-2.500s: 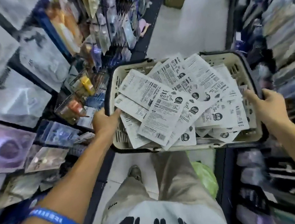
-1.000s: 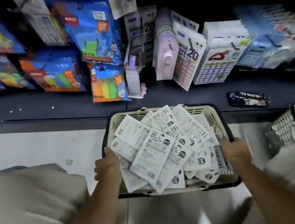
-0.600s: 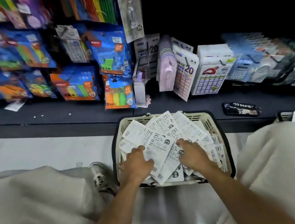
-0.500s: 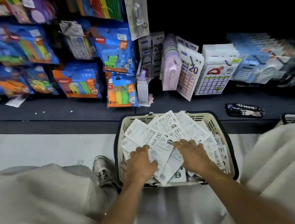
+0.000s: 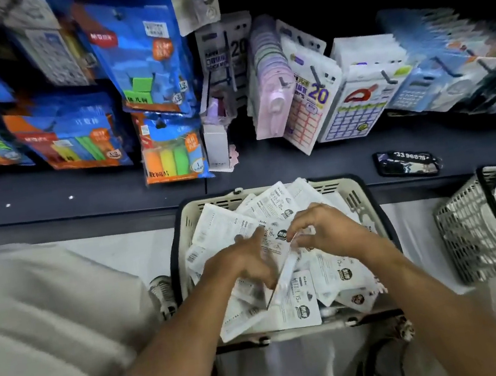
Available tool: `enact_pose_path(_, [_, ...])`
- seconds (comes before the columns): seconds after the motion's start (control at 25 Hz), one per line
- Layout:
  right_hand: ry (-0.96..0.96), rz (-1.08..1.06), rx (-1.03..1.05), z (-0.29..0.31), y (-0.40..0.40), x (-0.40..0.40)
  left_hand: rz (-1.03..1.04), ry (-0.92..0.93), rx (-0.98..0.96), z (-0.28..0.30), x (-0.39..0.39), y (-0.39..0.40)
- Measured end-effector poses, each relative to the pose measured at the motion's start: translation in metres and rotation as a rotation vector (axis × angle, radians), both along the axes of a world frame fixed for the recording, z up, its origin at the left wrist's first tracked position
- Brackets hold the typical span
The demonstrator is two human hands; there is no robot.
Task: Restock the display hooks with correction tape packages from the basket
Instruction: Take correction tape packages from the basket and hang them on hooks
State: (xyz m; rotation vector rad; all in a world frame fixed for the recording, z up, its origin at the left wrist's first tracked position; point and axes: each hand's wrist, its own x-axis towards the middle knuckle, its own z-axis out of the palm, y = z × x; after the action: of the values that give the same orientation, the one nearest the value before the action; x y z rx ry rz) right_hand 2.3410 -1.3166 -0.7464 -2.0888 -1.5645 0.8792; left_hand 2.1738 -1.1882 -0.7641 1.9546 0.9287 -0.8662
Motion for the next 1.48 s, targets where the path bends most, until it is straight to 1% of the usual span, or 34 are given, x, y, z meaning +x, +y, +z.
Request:
enact_pose_path(0.08, [0.077, -0.024, -0.027, 0.003, 0.0, -0.005, -0.084, 0.02, 0.097, -0.003, -0.009, -0.021])
enact_pose_path(0.12, [0.111, -0.057, -0.041, 0.004, -0.003, -0.008, -0.101, -0.018, 0.191, -0.007, -0.012, -0.032])
enact_pose_path(0.16, [0.126, -0.085, -0.044, 0.005, -0.006, -0.009, -0.079, -0.089, 0.284, -0.012, -0.012, -0.039])
enact_pose_path(0.2, [0.134, -0.106, -0.035, 0.008, -0.01, -0.009, 0.008, -0.168, 0.321, -0.014, -0.012, -0.04])
enact_pose_path(0.24, [0.155, -0.138, -0.015, 0.011, -0.013, -0.007, 0.143, -0.233, 0.274, -0.016, -0.012, -0.037])
enact_pose_path(0.32, [0.233, -0.238, 0.016, 0.025, -0.023, 0.001, 0.406, -0.32, 0.05, -0.018, -0.015, -0.029])
enact_pose_path(0.4, [0.323, -0.294, 0.01, 0.043, -0.031, 0.01, 0.666, -0.398, -0.1, -0.02, -0.024, -0.025])
enact_pose_path(0.48, [0.436, -0.308, 0.025, 0.059, -0.035, 0.014, 0.831, -0.465, -0.178, -0.018, -0.029, -0.022])
enact_pose_path(0.56, [0.525, -0.334, 0.06, 0.068, -0.032, 0.013, 0.937, -0.594, -0.221, -0.006, -0.03, -0.015])
enact_pose_path(0.64, [0.601, -0.377, 0.084, 0.069, -0.025, 0.005, 1.001, -0.708, -0.211, 0.016, -0.029, -0.005])
enact_pose_path(0.68, [0.644, -0.392, 0.093, 0.066, -0.021, 0.0, 1.013, -0.752, -0.263, 0.026, -0.028, -0.002])
enact_pose_path(0.72, [0.703, -0.397, 0.107, 0.062, -0.018, -0.008, 1.019, -0.787, -0.375, 0.036, -0.028, -0.002])
enact_pose_path(0.8, [0.871, -0.391, 0.163, 0.048, -0.012, -0.025, 1.003, -0.811, -0.698, 0.047, -0.029, -0.01])
enact_pose_path(0.84, [0.958, -0.4, 0.198, 0.042, -0.01, -0.033, 0.985, -0.814, -0.801, 0.047, -0.03, -0.013])
enact_pose_path(0.92, [1.123, -0.42, 0.258, 0.031, -0.004, -0.045, 0.922, -0.83, -0.869, 0.043, -0.03, -0.021])
enact_pose_path(1.0, [1.202, -0.401, 0.284, 0.023, 0.003, -0.051, 0.897, -0.799, -0.887, 0.036, -0.027, -0.027])
enact_pose_path(1.08, [1.152, -0.37, 0.255, 0.023, 0.011, -0.048, 0.933, -0.719, -0.89, 0.025, -0.027, -0.024])
enact_pose_path(1.16, [1.01, -0.354, 0.238, 0.03, 0.015, -0.037, 0.983, -0.728, -0.922, 0.012, -0.031, -0.019])
enact_pose_path(1.24, [0.898, -0.386, 0.315, 0.045, 0.013, -0.016, 1.1, -0.75, -0.931, 0.009, -0.031, -0.011])
enact_pose_path(1.28, [0.89, -0.414, 0.361, 0.054, 0.011, -0.004, 1.161, -0.744, -0.905, 0.01, -0.029, -0.006])
enact_pose_path(1.32, [0.895, -0.434, 0.385, 0.064, 0.008, 0.007, 1.183, -0.731, -0.805, 0.01, -0.028, -0.001])
enact_pose_path(1.36, [0.887, -0.436, 0.378, 0.071, 0.007, 0.015, 1.139, -0.72, -0.663, 0.011, -0.028, 0.003])
enact_pose_path(1.4, [0.841, -0.419, 0.336, 0.076, 0.008, 0.018, 1.052, -0.7, -0.521, 0.01, -0.028, 0.005])
enact_pose_path(1.44, [0.737, -0.382, 0.272, 0.076, 0.013, 0.018, 0.968, -0.681, -0.438, 0.01, -0.029, 0.007])
enact_pose_path(1.48, [0.59, -0.333, 0.206, 0.075, 0.02, 0.014, 0.889, -0.678, -0.418, 0.007, -0.028, 0.008])
